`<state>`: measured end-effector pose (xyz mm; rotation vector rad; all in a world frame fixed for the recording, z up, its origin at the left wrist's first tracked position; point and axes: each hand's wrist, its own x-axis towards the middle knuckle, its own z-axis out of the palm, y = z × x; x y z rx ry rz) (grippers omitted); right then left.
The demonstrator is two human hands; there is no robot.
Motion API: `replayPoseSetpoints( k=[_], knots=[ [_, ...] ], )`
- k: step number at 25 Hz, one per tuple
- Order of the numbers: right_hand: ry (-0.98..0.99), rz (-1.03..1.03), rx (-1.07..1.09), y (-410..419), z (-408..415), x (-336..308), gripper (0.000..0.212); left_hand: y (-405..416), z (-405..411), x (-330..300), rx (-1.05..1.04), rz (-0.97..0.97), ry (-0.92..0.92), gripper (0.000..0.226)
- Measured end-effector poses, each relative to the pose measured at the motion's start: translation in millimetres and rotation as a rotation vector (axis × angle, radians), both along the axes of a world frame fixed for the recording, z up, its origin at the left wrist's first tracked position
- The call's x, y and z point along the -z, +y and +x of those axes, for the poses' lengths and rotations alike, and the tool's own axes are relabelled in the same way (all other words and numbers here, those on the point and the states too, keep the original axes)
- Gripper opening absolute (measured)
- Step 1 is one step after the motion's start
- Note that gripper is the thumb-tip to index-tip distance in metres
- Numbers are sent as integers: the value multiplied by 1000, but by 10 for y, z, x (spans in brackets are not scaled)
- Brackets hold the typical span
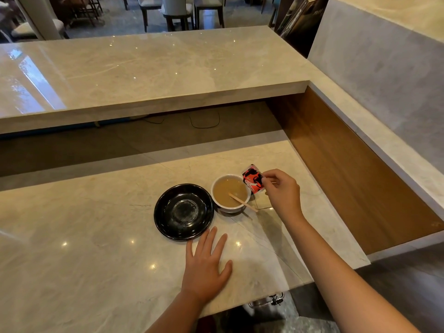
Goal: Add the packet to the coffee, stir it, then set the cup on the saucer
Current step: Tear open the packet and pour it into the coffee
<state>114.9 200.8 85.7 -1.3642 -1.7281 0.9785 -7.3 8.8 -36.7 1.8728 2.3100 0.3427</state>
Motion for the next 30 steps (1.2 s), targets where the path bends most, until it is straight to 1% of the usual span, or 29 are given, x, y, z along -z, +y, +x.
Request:
replayPoseSetpoints(
  k=[4, 6, 7, 9, 11, 15, 20, 26, 30],
  knots=[
    [410, -397, 152, -65, 168, 109, 9, -11, -3, 8, 6, 16, 0, 60],
    [603, -539, 193, -115, 301, 129, 10, -13, -2, 4, 20, 29, -2, 60],
    [650, -576, 209, -132, 377, 131, 10, -11, -1, -1, 27, 33, 0, 60],
    [656, -599, 229, -153, 555, 156, 11, -5, 1, -6, 32, 32, 16, 60],
    [591, -588, 234, -161, 751, 199, 10, -3, 13, -10, 35, 20, 29, 60],
    [342, -492, 304, -115, 1158, 344, 11, 3, 37, -10, 17, -6, 56, 61],
    [109, -466, 347, -63, 1471, 587, 14, -5, 41, -4, 3, -17, 58, 62],
    [-296, -197, 298, -70, 1524, 764, 14, -1, 38, 6, -9, -7, 55, 62],
    [-504, -4, 225, -116, 1535, 785, 17, 0, 39, -4, -8, -14, 50, 62]
  ],
)
